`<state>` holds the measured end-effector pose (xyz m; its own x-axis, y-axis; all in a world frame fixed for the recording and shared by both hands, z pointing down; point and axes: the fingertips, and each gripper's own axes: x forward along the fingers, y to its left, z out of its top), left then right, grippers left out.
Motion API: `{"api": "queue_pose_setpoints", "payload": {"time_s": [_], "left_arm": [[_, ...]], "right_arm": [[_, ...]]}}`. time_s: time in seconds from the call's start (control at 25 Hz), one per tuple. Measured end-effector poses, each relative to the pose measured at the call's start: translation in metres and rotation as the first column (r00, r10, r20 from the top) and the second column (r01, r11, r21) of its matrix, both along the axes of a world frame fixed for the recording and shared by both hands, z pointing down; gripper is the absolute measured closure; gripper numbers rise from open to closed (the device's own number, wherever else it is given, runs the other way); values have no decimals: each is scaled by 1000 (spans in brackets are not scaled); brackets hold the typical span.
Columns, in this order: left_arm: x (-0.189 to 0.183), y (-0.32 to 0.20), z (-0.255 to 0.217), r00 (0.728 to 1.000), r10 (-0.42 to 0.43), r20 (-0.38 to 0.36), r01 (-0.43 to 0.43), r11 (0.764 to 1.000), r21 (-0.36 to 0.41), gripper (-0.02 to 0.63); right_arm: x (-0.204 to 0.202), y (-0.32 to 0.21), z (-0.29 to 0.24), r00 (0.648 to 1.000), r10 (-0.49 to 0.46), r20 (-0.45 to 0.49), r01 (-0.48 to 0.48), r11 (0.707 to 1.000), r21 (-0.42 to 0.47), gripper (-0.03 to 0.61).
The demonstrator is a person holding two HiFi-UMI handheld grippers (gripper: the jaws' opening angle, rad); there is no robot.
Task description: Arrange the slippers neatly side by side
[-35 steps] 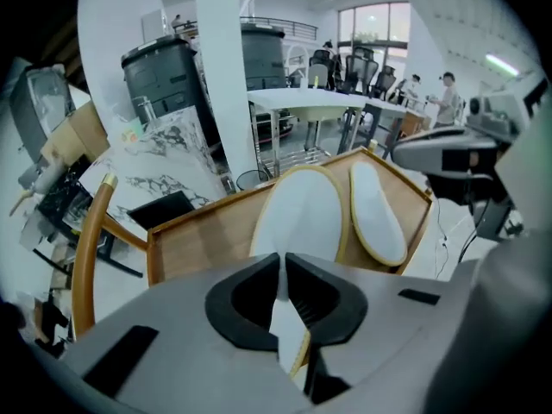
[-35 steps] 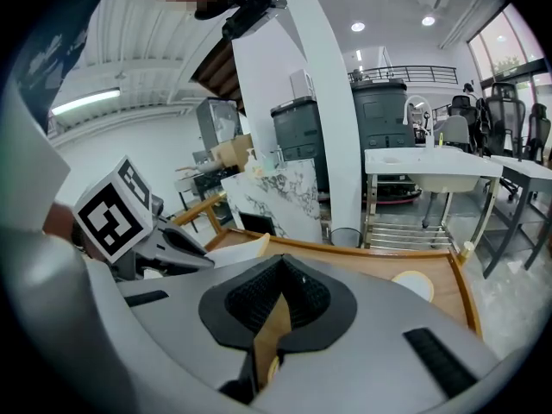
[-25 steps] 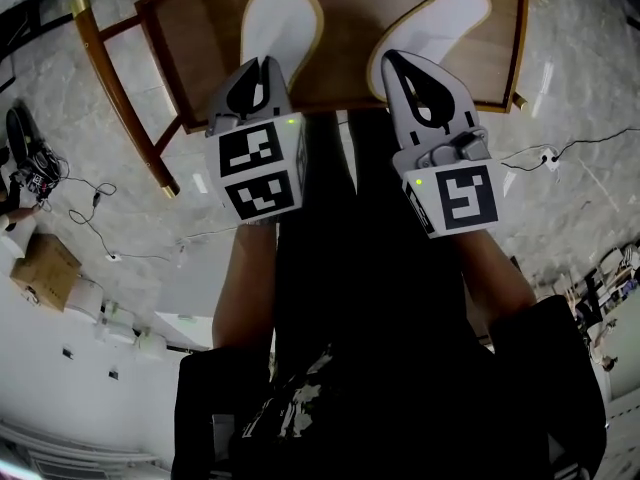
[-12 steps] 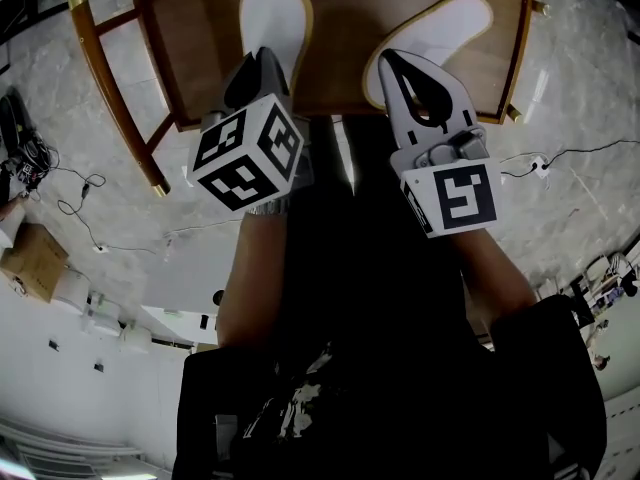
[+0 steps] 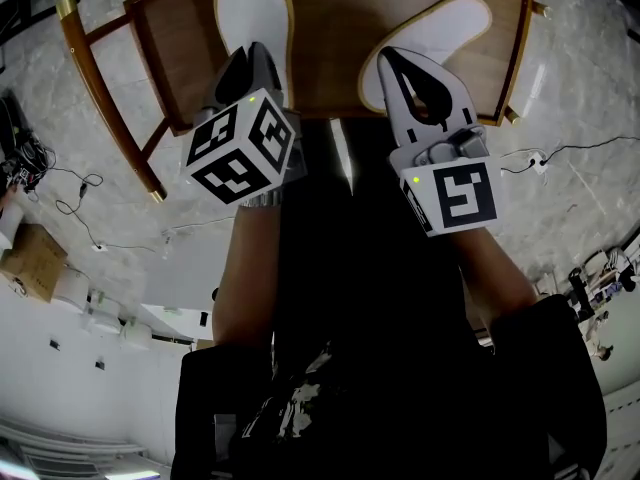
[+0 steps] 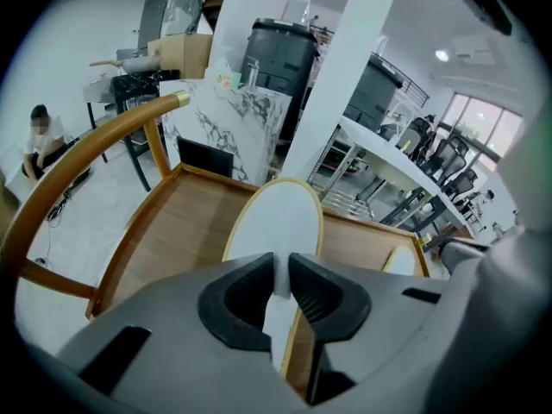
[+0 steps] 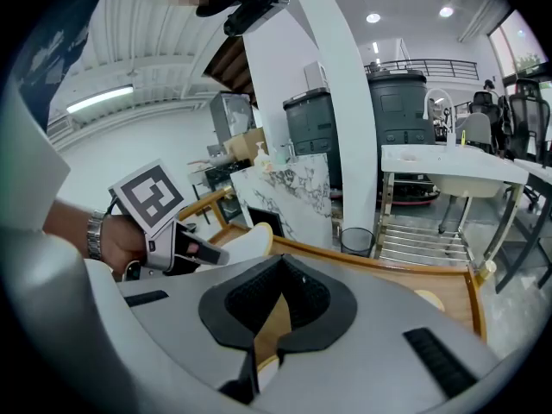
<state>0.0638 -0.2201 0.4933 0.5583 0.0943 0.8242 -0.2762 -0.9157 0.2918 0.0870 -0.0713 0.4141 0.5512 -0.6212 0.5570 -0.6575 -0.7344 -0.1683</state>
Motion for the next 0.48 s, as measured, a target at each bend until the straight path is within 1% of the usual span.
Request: {"api": "queue_pose_setpoints", "payload": {"time_s": [0.08,0.16,0.4,0.48], "left_arm": [[0,4,3,1000,15,2,-15,1000,-11,537],[0,6,4,1000,31,3,-31,999,-8,528],[2,9,2,999,44,-3,-44,999,-10,526],[3,9,-2,997,75,-18,-75,997,8,522]], "right_arm": [[1,1,2,1000,-2,-2,2,1000,0,580],[2,1,3,1000,0,-2,0,1000,-1,580],[3,2,3,1000,3,3,-3,1000,-4,580],[3,2,3,1000,-1,-2,1,1000,-1,580]]}}
